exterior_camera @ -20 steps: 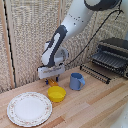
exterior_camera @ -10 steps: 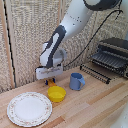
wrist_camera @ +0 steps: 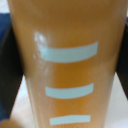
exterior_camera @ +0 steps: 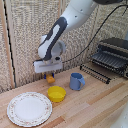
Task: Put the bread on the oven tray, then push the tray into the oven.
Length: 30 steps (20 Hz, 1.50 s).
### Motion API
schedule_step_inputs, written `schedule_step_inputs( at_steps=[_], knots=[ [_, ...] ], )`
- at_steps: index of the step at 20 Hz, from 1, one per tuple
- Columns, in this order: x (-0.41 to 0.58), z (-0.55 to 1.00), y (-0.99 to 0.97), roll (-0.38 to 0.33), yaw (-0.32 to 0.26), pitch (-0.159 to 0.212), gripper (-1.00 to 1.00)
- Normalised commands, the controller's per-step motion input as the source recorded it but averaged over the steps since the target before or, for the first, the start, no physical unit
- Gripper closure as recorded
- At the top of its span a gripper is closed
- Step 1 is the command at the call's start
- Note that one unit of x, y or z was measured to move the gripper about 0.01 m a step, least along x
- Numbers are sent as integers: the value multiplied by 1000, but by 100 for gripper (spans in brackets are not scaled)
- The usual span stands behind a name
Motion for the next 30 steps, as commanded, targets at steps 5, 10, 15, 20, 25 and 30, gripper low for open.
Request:
schedule_step_inputs(
  at_steps=[5, 10, 15, 20, 25, 30],
  knots=[
    [28, 891, -198, 4, -291, 13, 100],
    [0, 755, -207, 6, -316, 10, 100],
    [11, 773, -273, 11, -299, 25, 100],
    [13, 714, -478, 16, -240, 9, 100],
    [1, 531, -658, 18, -177, -5, 100],
    [0, 332, -755, 33, -135, -34, 100]
  ],
)
